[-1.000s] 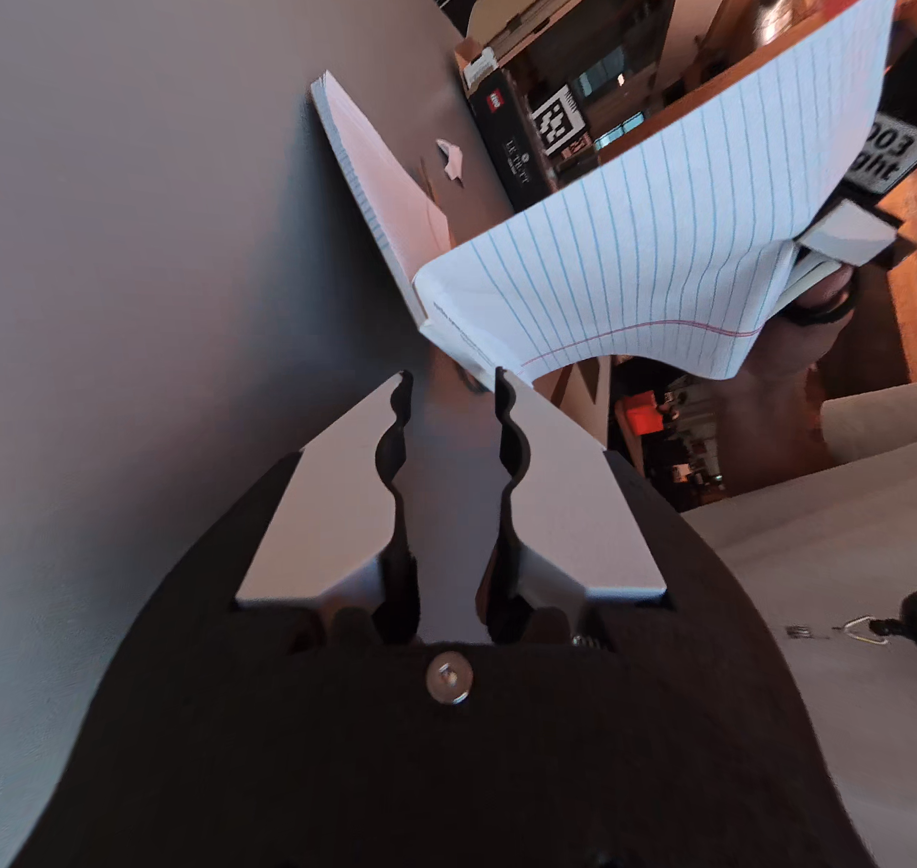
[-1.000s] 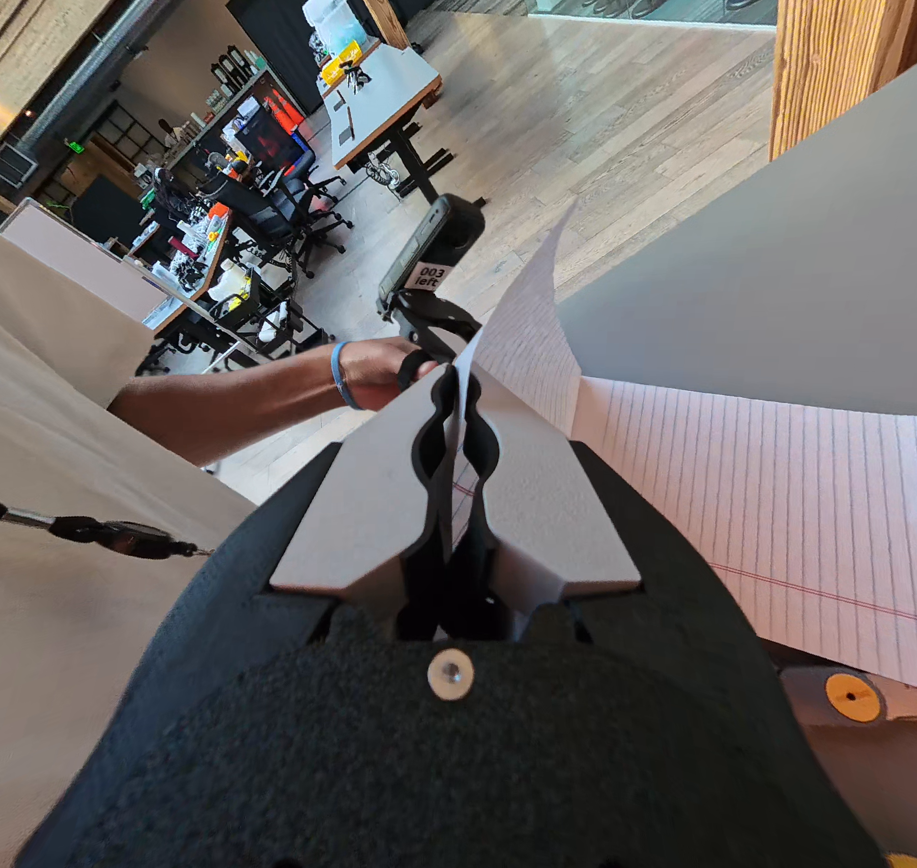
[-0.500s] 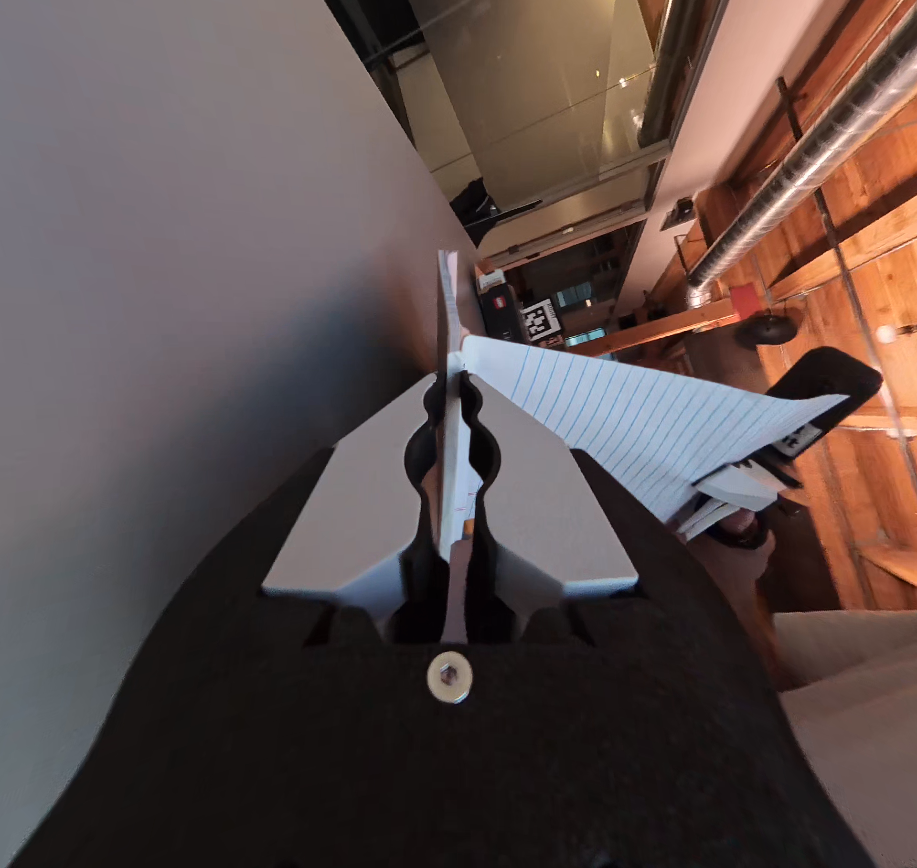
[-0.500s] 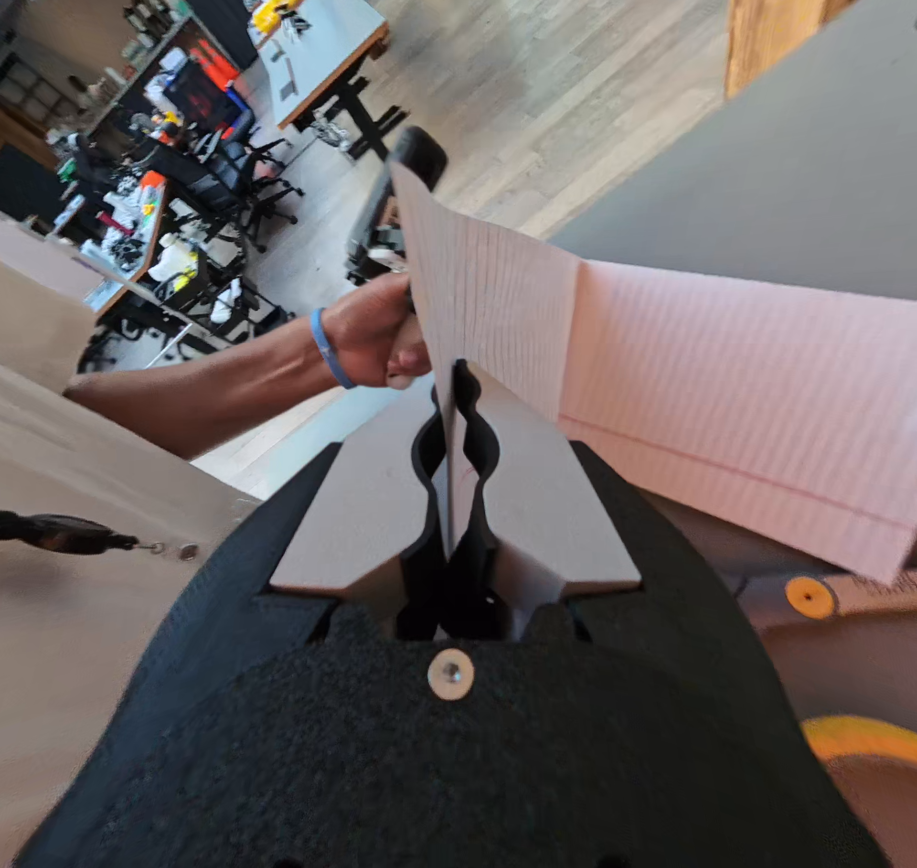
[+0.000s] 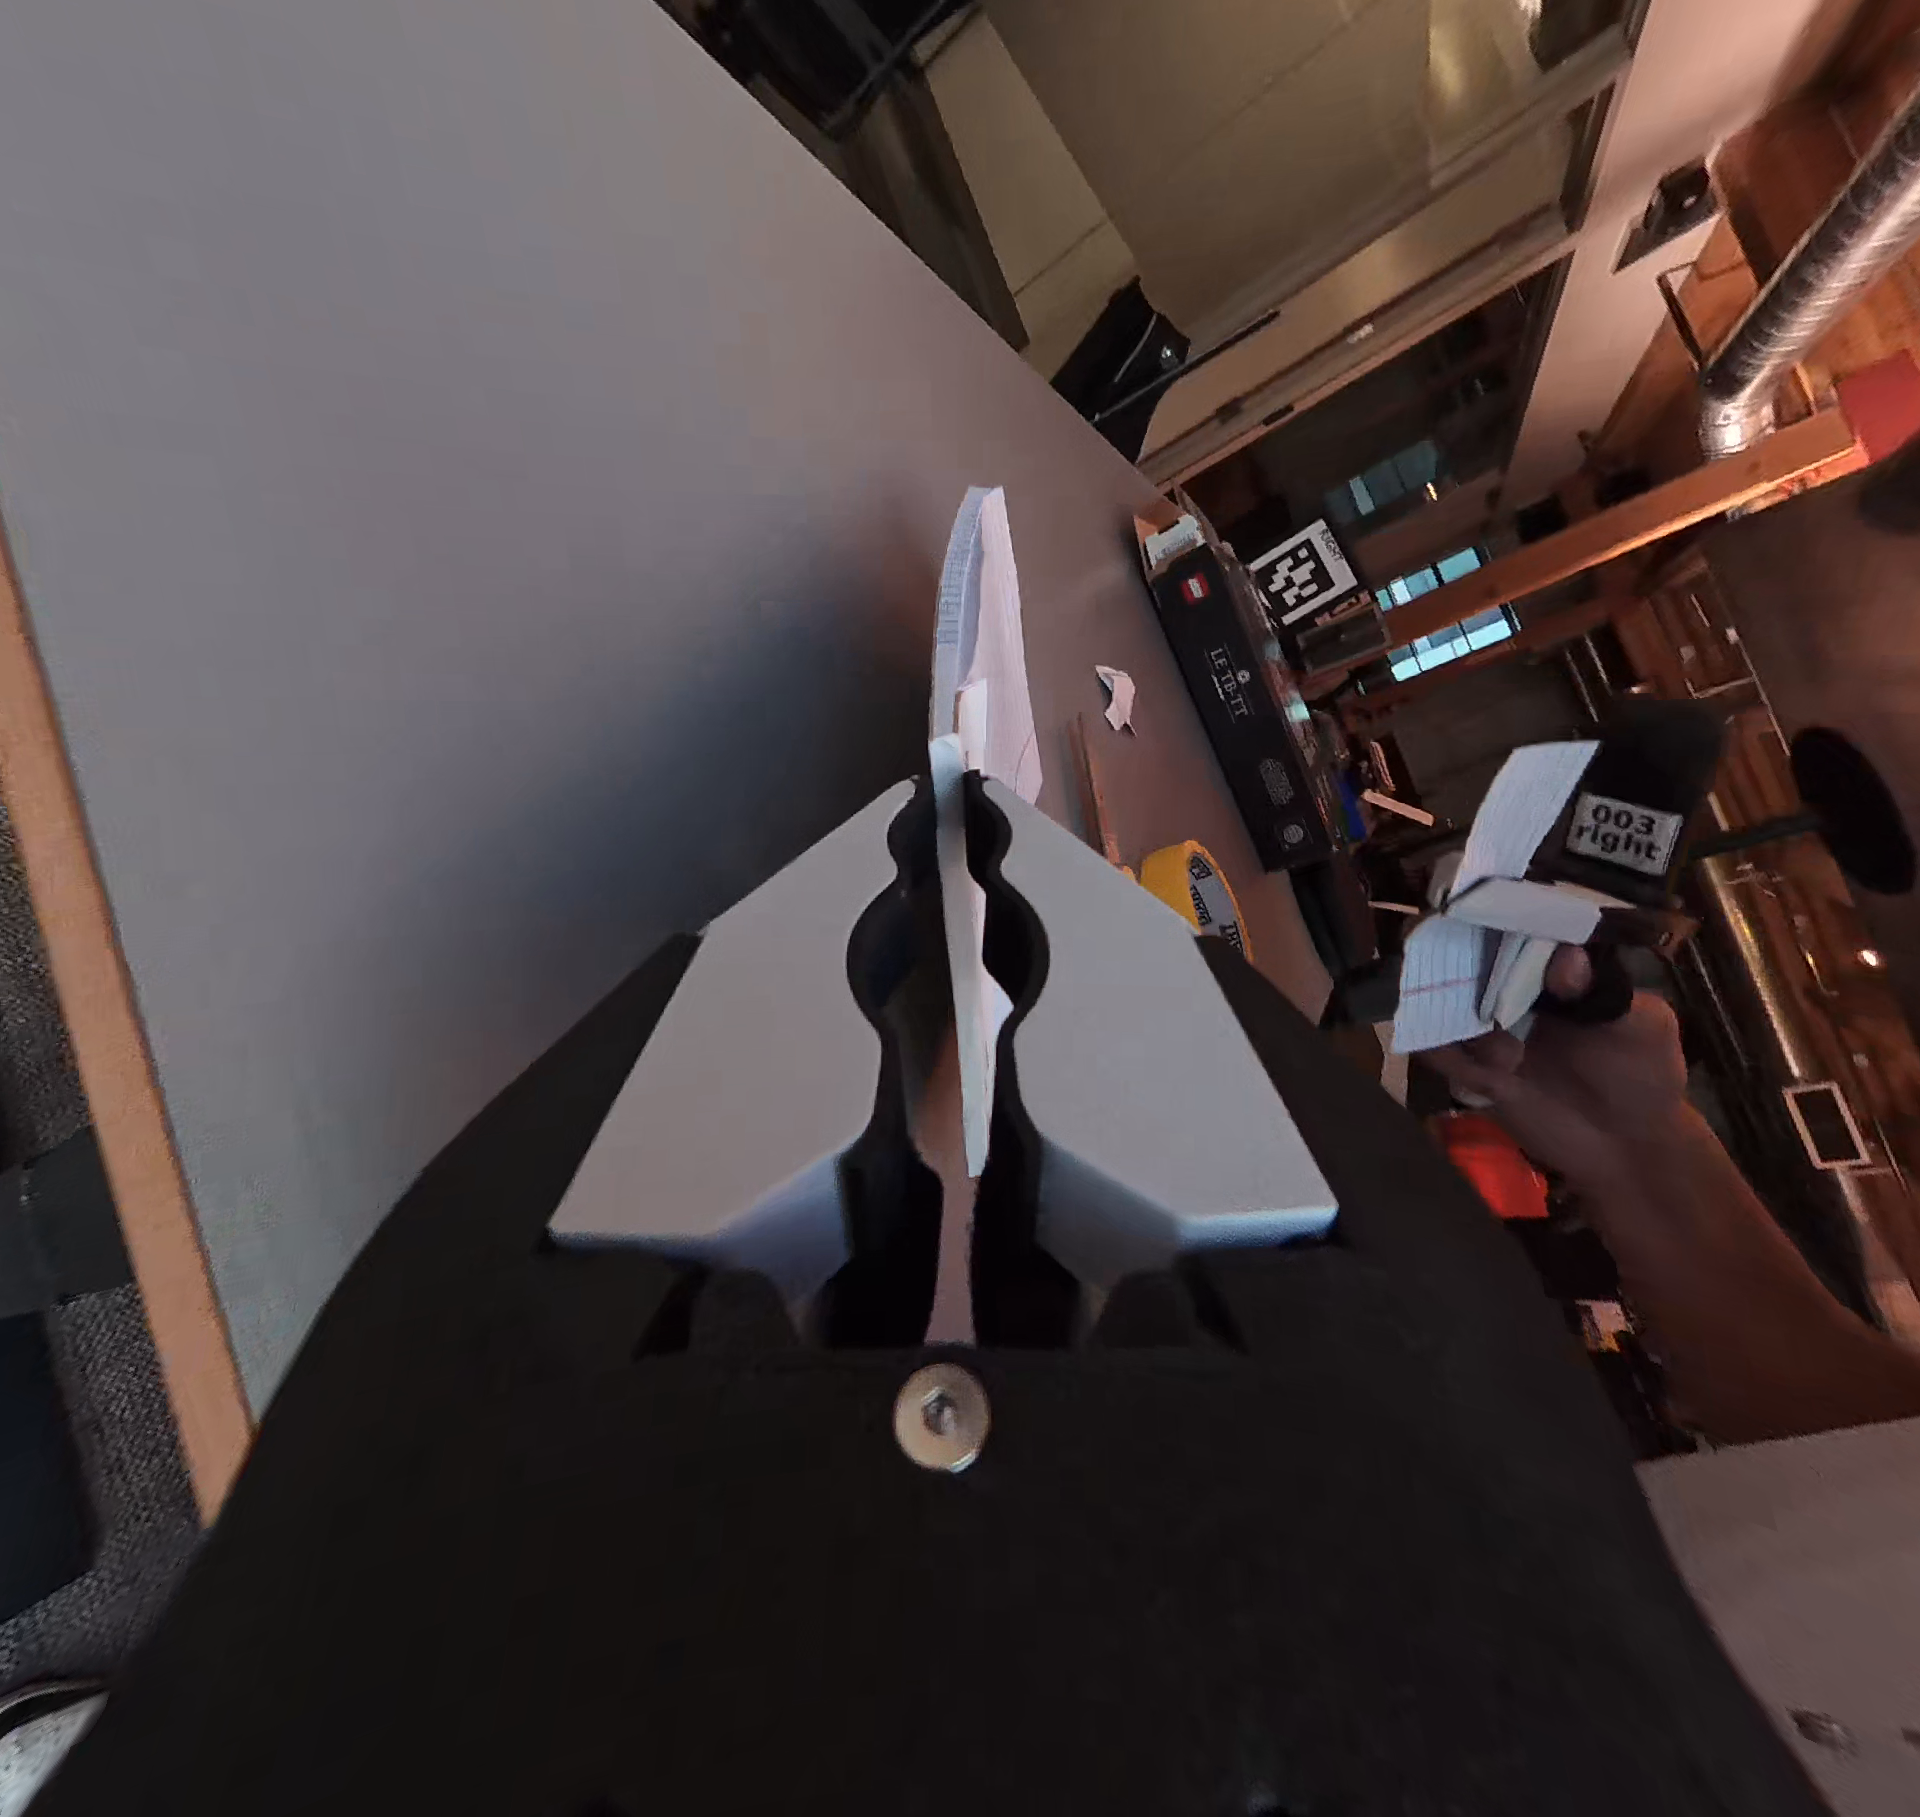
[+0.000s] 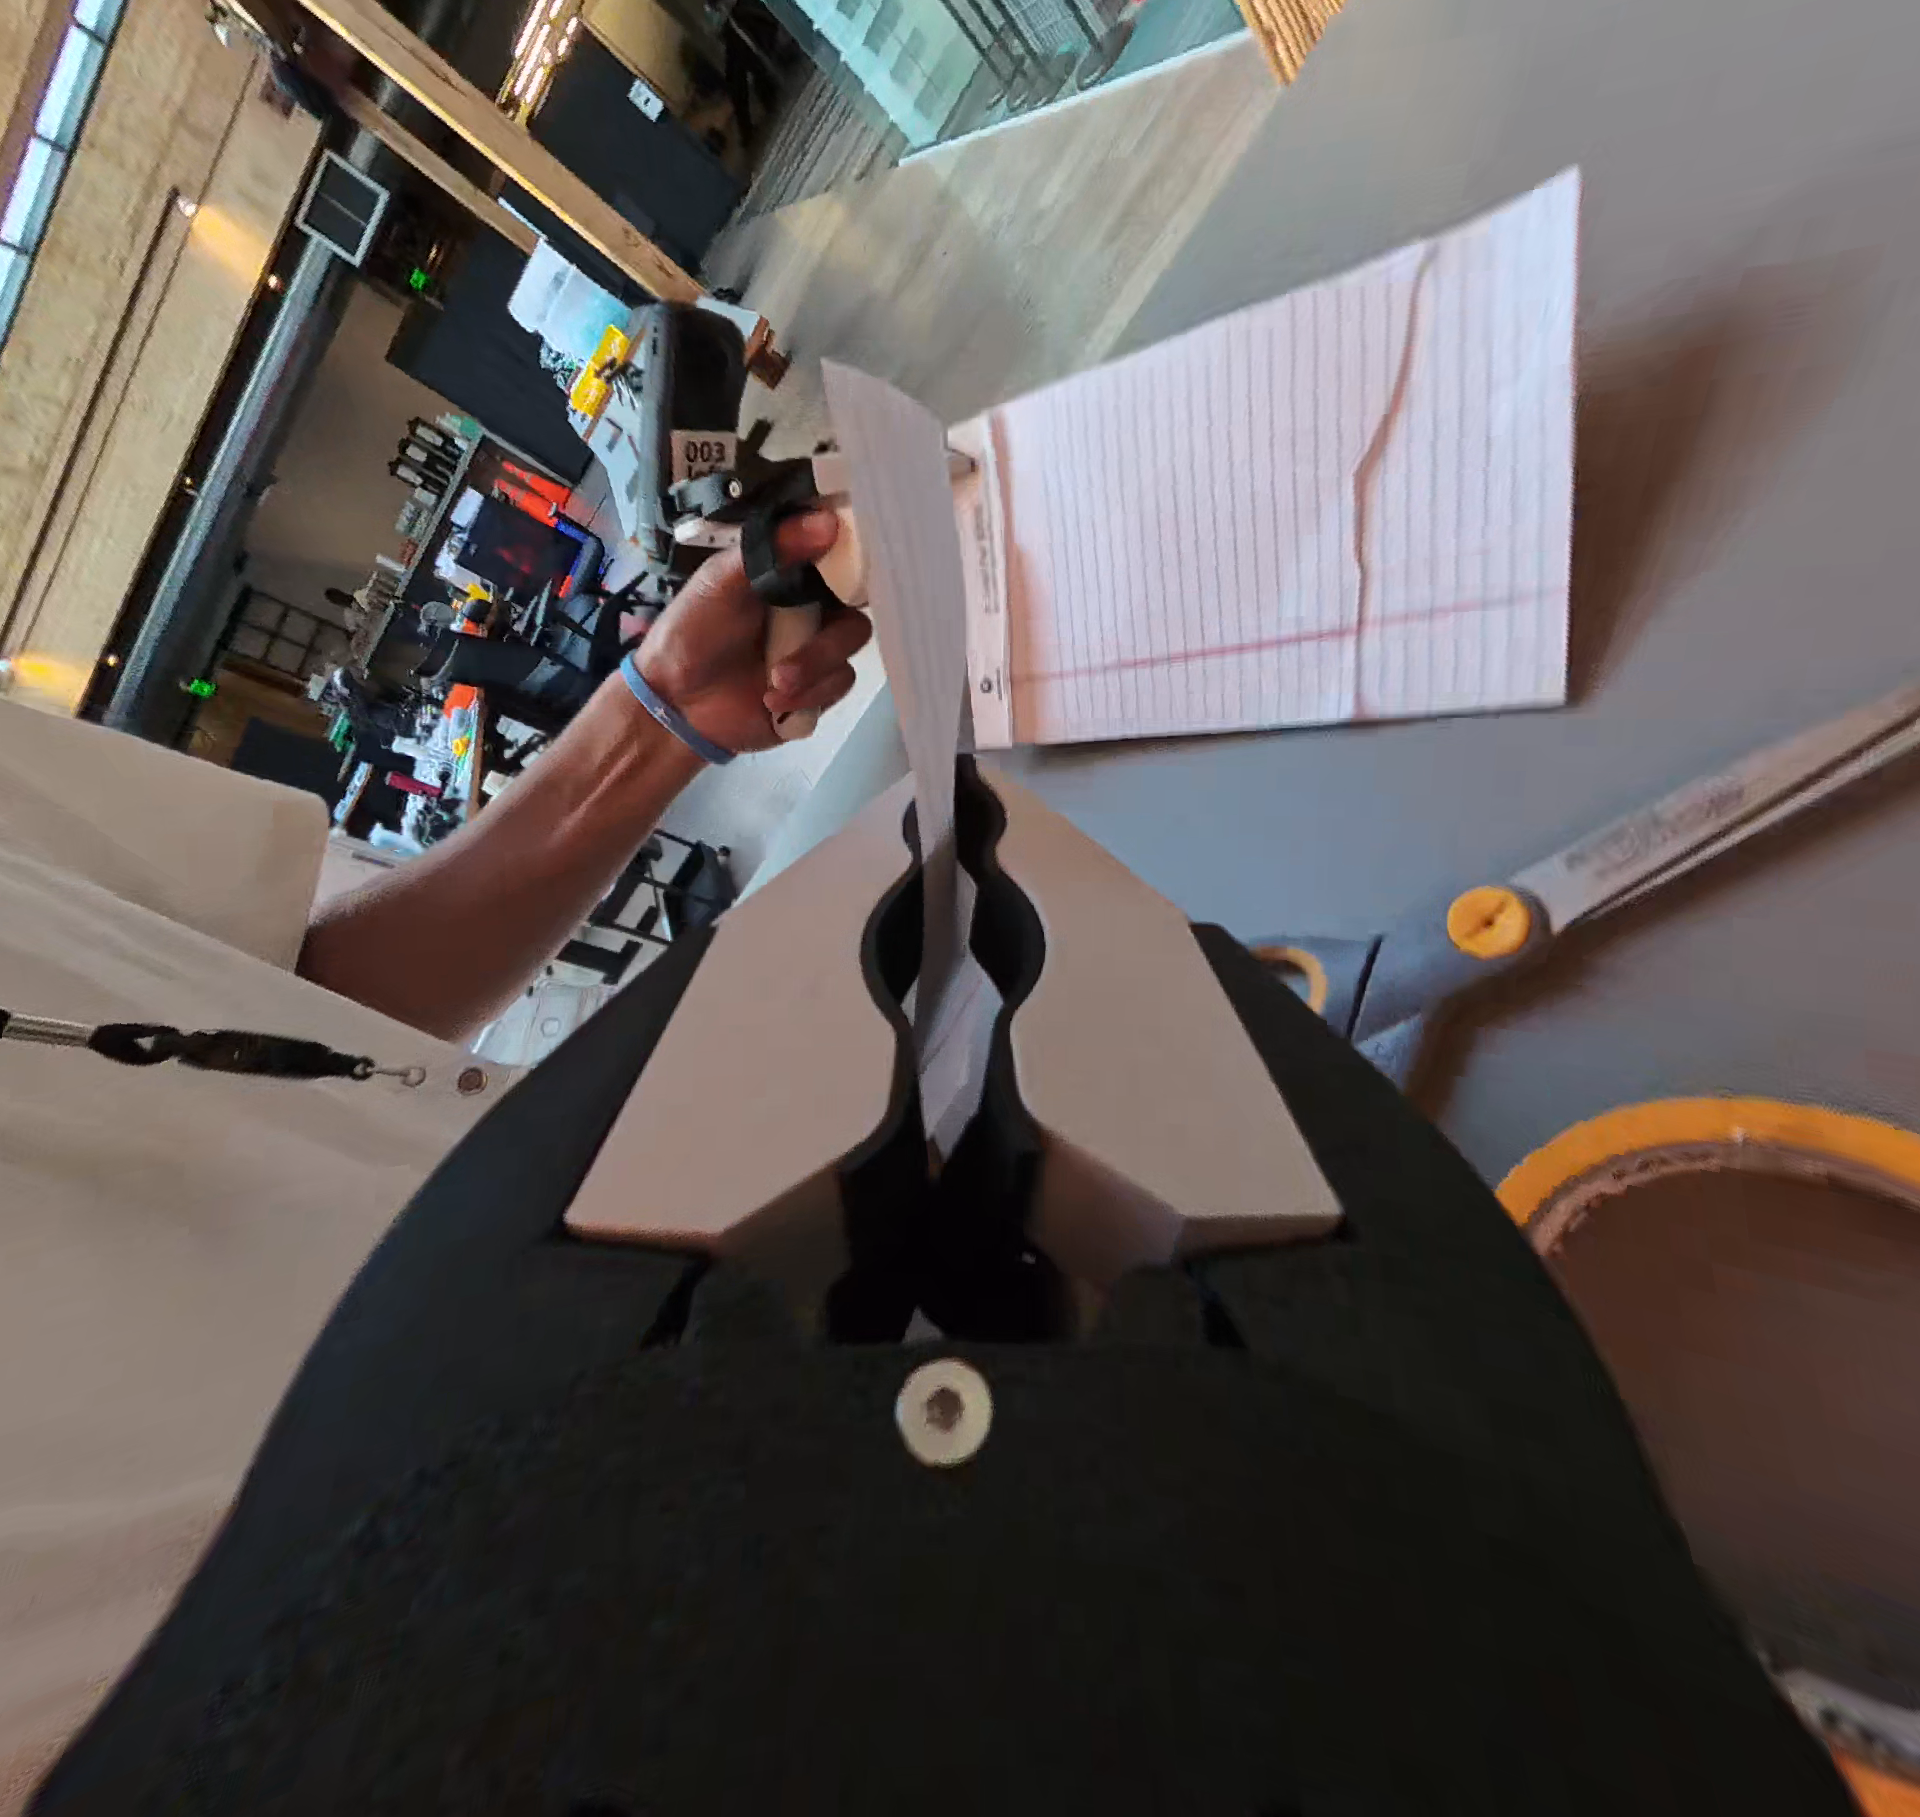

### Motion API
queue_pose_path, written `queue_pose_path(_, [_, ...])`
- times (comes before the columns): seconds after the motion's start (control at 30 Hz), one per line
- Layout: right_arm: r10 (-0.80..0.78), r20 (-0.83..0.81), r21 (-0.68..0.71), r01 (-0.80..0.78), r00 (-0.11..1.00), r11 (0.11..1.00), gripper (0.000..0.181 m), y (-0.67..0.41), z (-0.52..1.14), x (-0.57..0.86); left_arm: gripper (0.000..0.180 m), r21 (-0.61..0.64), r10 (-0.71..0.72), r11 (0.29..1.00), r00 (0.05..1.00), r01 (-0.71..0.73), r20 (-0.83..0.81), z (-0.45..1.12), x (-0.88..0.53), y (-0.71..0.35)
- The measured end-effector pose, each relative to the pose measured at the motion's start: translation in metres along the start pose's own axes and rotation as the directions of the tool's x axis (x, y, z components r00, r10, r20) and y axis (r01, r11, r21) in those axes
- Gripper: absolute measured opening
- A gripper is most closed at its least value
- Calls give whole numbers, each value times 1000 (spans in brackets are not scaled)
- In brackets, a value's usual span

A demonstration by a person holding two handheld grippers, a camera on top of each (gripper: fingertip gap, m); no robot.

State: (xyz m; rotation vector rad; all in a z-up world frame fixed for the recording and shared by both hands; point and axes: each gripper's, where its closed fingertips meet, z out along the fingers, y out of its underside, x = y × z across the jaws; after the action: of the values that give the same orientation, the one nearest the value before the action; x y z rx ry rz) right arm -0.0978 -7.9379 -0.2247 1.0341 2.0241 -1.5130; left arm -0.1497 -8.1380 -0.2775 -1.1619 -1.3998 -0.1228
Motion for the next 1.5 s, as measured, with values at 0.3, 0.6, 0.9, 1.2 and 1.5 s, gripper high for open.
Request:
queue_pose_path(0.3, [88, 61, 3, -89, 994, 996, 0, -22, 28, 11, 5, -77, -36, 996, 999, 34, -34, 1, 3, 23])
queue_pose_path(0.6, [233, 162, -73, -224, 959, 972, 0, -8, 51, 26, 5, -114, 21, 993, 997, -29, -73, -5, 10, 29])
queue_pose_path(0.9, [357, 364, -101, -345, 860, 933, 0, -11, 50, -26, 49, -340, 548, 802, 832, -492, 89, -22, 20, 37])
queue_pose_path(1.2, [242, 238, -178, -202, 941, 963, 0, 26, 31, -103, 54, -99, 930, 178, 201, -979, -309, 22, 215, 104])
queue_pose_path(1.5, [158, 158, 121, -178, 975, 977, 3, 56, -90, -128, 15, 86, 809, 349, 253, -933, -530, 33, 310, 189])
